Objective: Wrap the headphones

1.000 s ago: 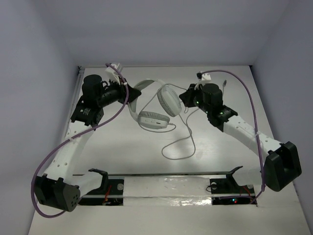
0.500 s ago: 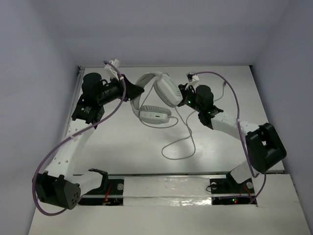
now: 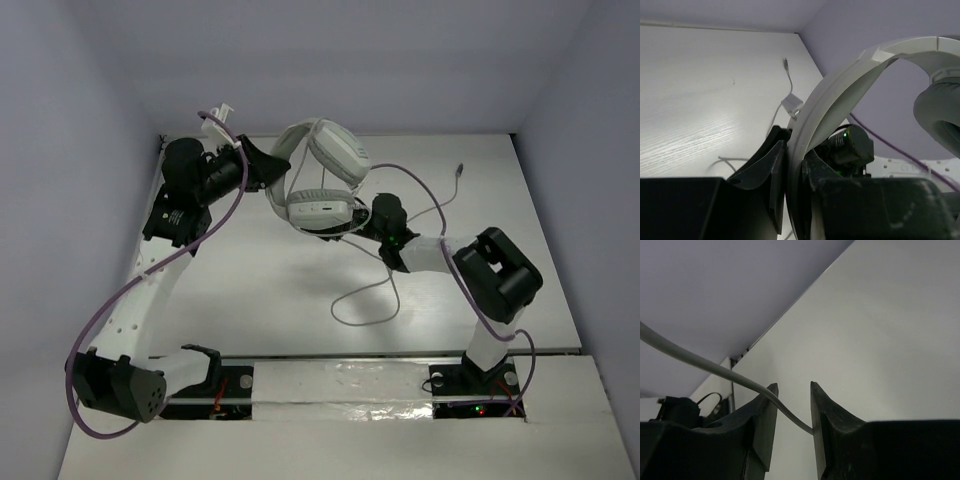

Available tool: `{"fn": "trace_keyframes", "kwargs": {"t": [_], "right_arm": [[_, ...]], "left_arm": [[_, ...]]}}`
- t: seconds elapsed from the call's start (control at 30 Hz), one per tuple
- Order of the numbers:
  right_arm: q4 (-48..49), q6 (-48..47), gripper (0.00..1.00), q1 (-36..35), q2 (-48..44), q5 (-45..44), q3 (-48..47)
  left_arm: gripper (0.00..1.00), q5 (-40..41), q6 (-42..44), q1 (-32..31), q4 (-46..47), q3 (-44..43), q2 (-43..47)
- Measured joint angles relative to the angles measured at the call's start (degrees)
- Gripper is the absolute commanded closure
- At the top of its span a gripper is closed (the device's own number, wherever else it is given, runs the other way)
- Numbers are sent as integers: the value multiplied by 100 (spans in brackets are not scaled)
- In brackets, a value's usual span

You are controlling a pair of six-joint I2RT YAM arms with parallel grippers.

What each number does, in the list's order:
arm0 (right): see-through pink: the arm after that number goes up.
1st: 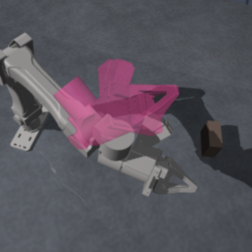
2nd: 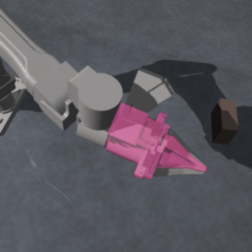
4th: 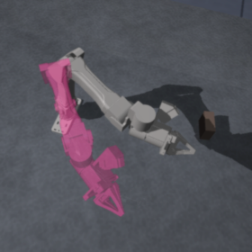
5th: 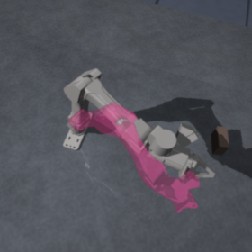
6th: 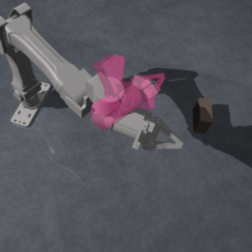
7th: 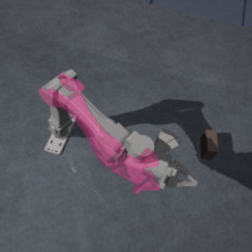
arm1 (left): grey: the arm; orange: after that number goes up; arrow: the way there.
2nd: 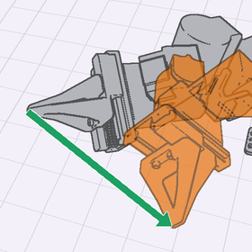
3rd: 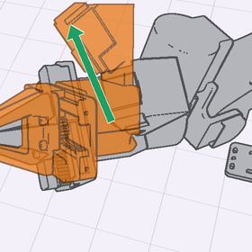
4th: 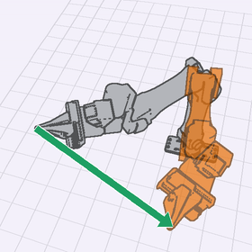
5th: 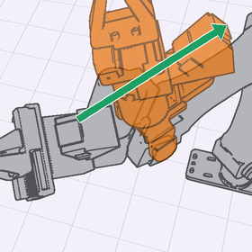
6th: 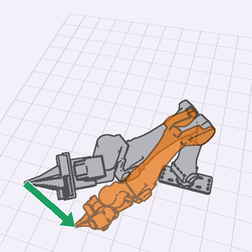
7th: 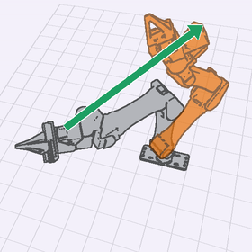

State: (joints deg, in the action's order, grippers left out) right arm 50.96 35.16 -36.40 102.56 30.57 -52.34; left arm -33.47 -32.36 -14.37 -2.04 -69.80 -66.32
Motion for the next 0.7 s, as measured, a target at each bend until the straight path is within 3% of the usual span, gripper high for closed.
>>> {"fn": "trace_keyframes", "kwargs": {"t": [0.43, 0.7], "right_arm": [[1716, 1283, 61, -1040, 581, 741, 599], [2114, 2046, 65, -1641, 579, 1032, 802]], "left_arm": [[100, 2315, -1036, 52, 195, 44, 15], [100, 3635, -1338, 61, 339, 409, 20]]}}
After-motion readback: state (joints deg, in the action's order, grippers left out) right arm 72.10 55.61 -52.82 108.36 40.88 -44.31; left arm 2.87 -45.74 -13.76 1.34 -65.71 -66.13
